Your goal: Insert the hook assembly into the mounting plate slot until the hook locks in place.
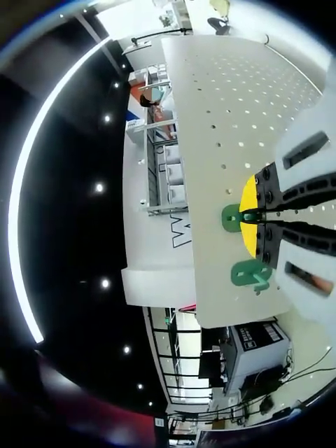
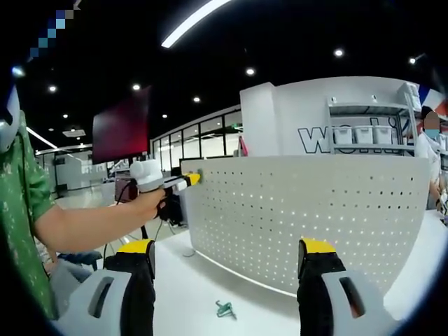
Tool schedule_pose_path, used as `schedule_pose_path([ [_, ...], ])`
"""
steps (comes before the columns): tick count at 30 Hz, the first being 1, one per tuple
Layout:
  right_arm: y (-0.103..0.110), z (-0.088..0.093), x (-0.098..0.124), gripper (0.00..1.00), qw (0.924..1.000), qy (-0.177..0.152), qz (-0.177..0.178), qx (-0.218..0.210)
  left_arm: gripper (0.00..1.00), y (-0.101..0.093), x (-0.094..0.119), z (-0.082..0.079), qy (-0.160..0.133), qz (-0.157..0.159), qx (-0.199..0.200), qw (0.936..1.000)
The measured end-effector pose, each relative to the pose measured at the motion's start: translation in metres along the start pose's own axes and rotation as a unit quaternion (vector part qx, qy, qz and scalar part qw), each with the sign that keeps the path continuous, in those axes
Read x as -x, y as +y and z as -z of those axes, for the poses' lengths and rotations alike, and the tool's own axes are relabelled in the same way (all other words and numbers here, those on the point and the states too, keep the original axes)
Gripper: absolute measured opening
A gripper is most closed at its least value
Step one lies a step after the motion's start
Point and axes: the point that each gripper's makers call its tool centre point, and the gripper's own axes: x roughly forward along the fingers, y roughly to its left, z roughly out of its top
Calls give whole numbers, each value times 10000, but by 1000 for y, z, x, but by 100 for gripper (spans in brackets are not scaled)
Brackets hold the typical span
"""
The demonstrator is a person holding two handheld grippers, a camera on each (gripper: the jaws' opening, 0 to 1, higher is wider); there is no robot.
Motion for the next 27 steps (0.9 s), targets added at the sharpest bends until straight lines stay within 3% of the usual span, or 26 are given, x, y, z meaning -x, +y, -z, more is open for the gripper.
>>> schedule_pose_path([
  [19, 4, 3, -1, 86, 10000, 65, -49, -2, 3, 0, -1, 2, 32, -18, -157, 9999],
  [27, 7, 7, -2, 86, 9999, 118, -106, -3, 3, -1, -3, 1, 196, -5, -164, 9997],
])
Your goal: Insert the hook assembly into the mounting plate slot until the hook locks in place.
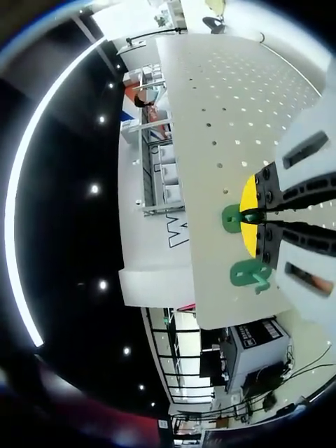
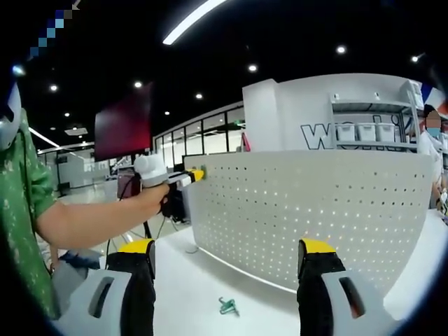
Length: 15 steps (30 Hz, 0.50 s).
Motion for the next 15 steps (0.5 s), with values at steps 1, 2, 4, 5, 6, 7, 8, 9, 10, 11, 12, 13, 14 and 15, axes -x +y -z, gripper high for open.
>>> schedule_pose_path([
  [1, 0, 0, 0, 86, 10000, 2, -3, 0, 3, 0, 0, 0, 33, -2, -57, 10000],
  [2, 0, 1, 0, 86, 10000, 12, -8, -5, 3, -1, 0, 0, 70, -3, -99, 9999],
  [4, 1, 3, 0, 86, 10000, 29, -23, -13, 3, -1, 0, 0, 128, -9, -95, 9999],
  [5, 2, 3, 0, 85, 10000, 37, -31, -14, 3, -1, 0, 0, 184, -16, -115, 9998],
  [6, 2, 4, 0, 85, 10000, 52, -40, -16, 3, -1, -1, 0, 224, -27, -165, 9996],
  [7, 3, 4, 0, 85, 10000, 58, -44, -19, 3, -1, -1, 0, 255, -43, -186, 9995],
  [8, 3, 5, 0, 85, 10000, 59, -56, -24, 3, -1, -2, 0, 289, -53, -187, 9994],
  [9, 4, 4, 0, 85, 10000, 57, -61, -24, 4, -1, -2, 3, 388, -83, -174, 9991],
  [10, 4, 4, 0, 85, 10000, 55, -66, -23, 3, -1, -3, 2, 390, -92, -64, 9992],
  [11, 4, 4, 0, 85, 10000, 57, -69, -20, 4, -1, -4, 1, 410, -94, -64, 9991],
  [12, 4, 5, 0, 85, 10000, 61, -72, -19, 4, -1, -4, 2, 427, -95, -59, 9990],
  [13, 4, 5, 0, 85, 10000, 63, -73, -20, 4, -1, -3, 2, 438, -100, -78, 9990],
  [14, 4, 6, 1, 85, 9999, 70, -73, -23, 4, -1, -4, 3, 421, -98, -143, 9990],
  [15, 4, 6, 1, 85, 9999, 74, -71, -23, 4, -1, -4, 3, 412, -94, -156, 9990],
])
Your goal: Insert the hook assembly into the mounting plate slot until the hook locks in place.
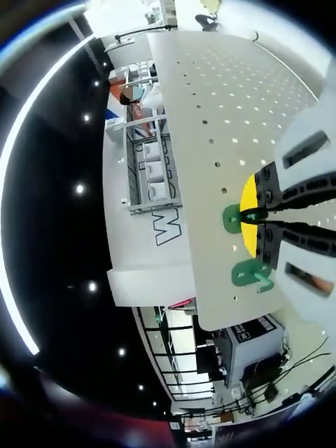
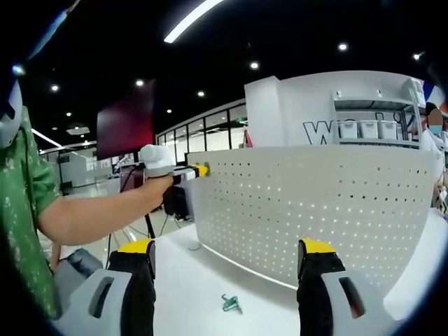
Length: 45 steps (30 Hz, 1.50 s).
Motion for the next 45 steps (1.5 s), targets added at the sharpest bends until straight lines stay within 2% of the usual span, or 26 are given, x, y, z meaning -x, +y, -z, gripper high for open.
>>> schedule_pose_path([
  [9, 1, -1, 0, 85, 10000, -9, -9, 0, 4, 1, 0, 1, -80, 12, -41, 10000],
  [15, 2, -2, 0, 85, 10000, -7, -16, -2, 5, 3, 1, 0, -159, 62, 196, 9997],
  [22, 3, -1, 0, 85, 10000, 10, -40, -10, 5, 3, 2, 0, -171, 69, 282, 9994],
  [45, 6, -3, 2, 84, 10000, -6, -63, 34, 18, -1, 9, 4, -174, 127, 416, 9989],
])
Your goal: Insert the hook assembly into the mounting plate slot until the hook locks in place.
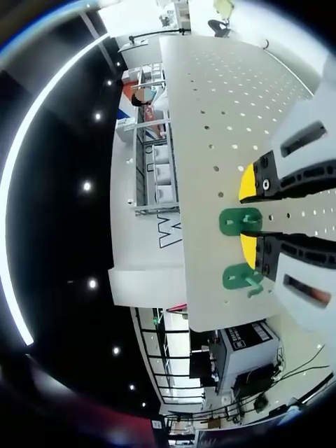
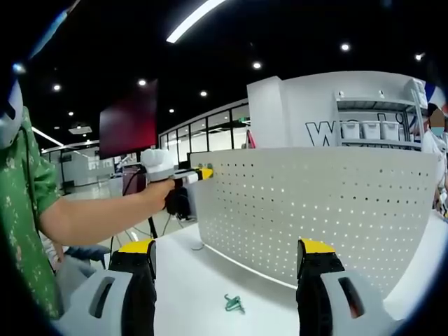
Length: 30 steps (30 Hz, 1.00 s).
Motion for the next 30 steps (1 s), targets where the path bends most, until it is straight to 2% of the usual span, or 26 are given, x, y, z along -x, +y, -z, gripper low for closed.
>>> schedule_pose_path([
  [16, 4, -4, 3, 84, 10000, -33, -25, 22, 30, -9, 18, 0, -19, 147, 86, 9999],
  [24, 9, -6, 4, 84, 9999, -60, -63, 53, 41, -26, 36, 1, 25, 380, 2, 9993],
  [30, 12, -9, 6, 84, 9999, -89, -67, 79, 51, -33, 45, 7, 192, 554, 52, 9983],
])
